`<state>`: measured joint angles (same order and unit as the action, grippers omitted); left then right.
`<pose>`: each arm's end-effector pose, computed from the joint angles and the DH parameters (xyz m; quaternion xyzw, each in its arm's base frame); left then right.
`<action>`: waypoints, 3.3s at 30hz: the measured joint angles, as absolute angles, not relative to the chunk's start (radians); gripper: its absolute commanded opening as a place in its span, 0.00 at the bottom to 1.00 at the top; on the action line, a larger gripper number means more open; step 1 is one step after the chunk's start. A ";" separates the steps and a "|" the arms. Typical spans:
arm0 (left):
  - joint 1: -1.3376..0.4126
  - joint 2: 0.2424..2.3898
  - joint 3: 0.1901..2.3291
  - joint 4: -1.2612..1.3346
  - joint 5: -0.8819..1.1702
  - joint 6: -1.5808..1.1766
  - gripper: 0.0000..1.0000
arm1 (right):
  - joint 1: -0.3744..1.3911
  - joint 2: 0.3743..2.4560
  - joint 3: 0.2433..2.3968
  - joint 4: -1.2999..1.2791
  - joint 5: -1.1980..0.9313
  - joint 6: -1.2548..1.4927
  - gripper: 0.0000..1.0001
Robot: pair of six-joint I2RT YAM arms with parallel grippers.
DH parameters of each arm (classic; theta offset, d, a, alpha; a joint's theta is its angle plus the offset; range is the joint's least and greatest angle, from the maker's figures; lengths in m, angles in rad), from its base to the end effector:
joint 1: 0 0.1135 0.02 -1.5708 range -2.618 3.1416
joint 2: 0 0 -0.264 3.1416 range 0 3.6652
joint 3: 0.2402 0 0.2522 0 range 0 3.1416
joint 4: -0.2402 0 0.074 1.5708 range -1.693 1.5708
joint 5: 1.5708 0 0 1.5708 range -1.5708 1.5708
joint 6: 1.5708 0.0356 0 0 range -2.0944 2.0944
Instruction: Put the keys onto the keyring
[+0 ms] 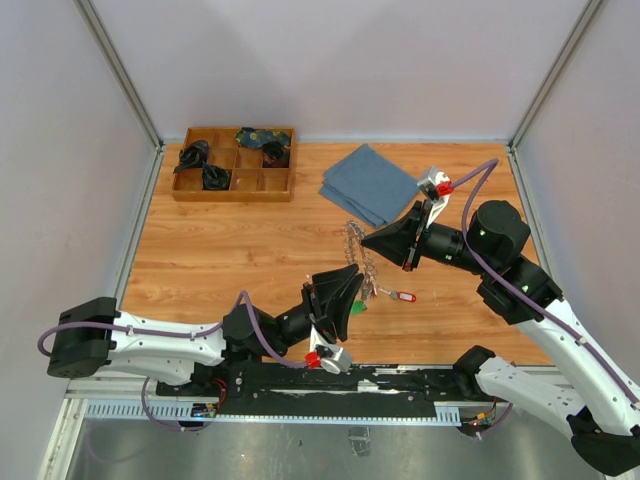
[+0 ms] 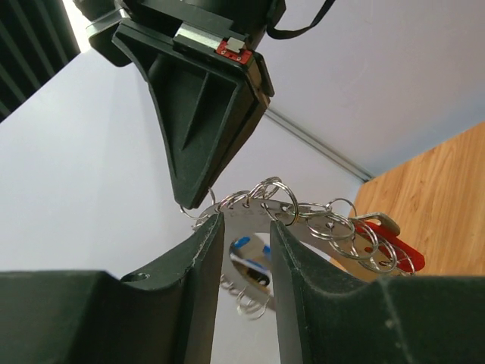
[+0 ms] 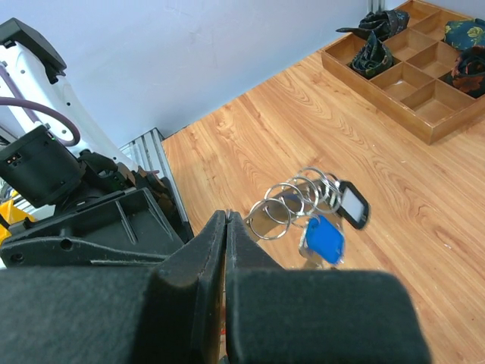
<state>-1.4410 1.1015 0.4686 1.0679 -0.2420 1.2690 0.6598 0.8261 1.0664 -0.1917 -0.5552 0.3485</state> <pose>0.0385 -0.2290 0.2982 0.4998 0.2137 -0.0072 0.8394 0.1219 0.1183 0.4293 -0.2989 0.6245 0.5019 0.5184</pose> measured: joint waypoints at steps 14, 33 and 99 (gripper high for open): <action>-1.443 1.126 0.471 1.068 -0.238 1.269 0.36 | 0.660 0.826 1.057 -0.184 -0.559 0.364 0.00; -1.443 1.144 0.477 1.076 -0.239 1.279 0.07 | 0.660 0.826 1.055 -0.184 -0.574 0.371 0.00; -1.450 0.896 0.477 0.829 -0.344 0.548 0.00 | 0.878 0.590 0.770 -0.019 -0.570 -0.247 0.27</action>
<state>-1.4498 0.8963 0.4767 0.8288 -0.3443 0.5484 0.8776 0.5900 0.7704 -0.0189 -0.5705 -0.2470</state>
